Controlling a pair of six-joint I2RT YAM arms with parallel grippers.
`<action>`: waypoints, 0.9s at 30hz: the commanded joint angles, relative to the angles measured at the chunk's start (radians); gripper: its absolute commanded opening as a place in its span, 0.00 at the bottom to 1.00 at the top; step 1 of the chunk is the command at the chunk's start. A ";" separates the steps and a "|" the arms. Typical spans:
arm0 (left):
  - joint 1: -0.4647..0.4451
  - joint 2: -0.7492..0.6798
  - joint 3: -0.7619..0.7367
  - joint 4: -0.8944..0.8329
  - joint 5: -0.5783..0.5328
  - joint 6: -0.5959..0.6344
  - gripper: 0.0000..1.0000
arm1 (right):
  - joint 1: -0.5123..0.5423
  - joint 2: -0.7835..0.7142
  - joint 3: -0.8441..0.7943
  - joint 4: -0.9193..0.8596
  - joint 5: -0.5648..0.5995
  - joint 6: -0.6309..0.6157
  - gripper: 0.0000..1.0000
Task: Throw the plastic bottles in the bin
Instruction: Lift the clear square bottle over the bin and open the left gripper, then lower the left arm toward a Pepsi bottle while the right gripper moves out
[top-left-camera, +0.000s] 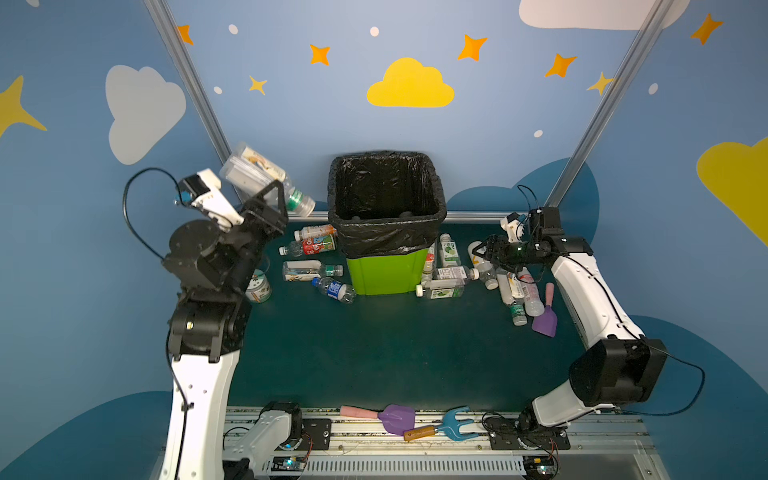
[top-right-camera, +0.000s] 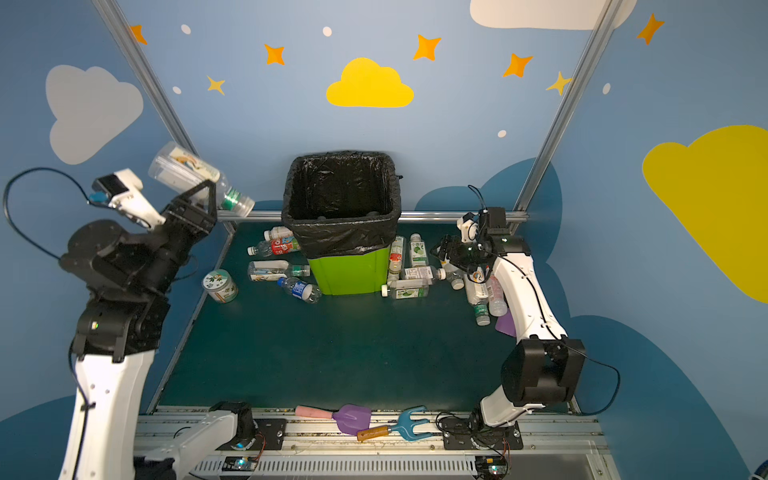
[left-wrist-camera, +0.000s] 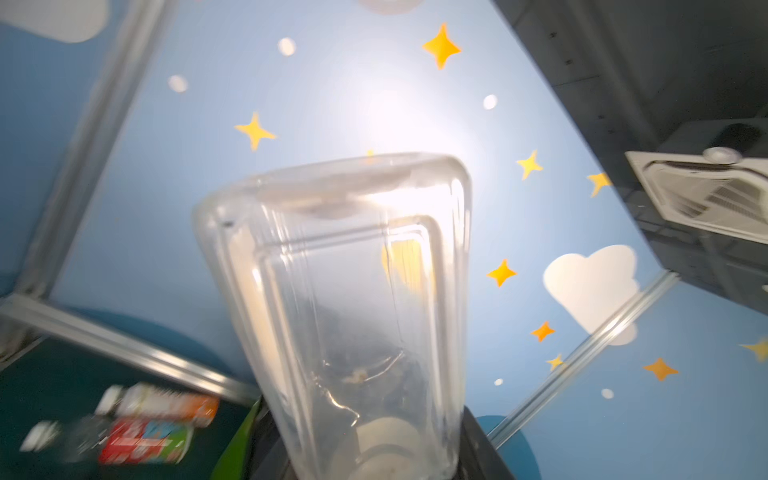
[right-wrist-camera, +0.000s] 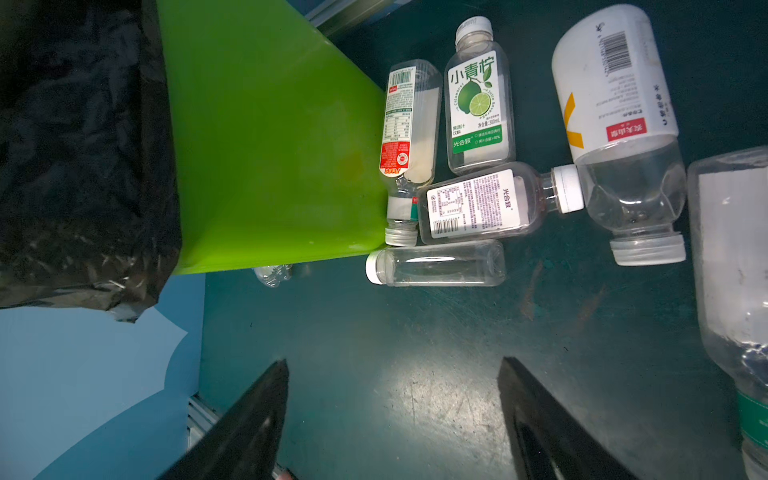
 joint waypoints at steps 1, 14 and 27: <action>-0.090 0.253 0.238 -0.041 0.102 0.095 0.46 | 0.010 -0.027 -0.003 0.015 -0.007 0.017 0.78; -0.111 0.508 0.607 -0.514 0.062 0.156 1.00 | 0.012 -0.080 -0.035 -0.005 0.047 0.022 0.79; -0.111 0.073 -0.024 -0.420 0.009 0.157 1.00 | 0.013 -0.042 -0.035 -0.040 0.147 0.004 0.78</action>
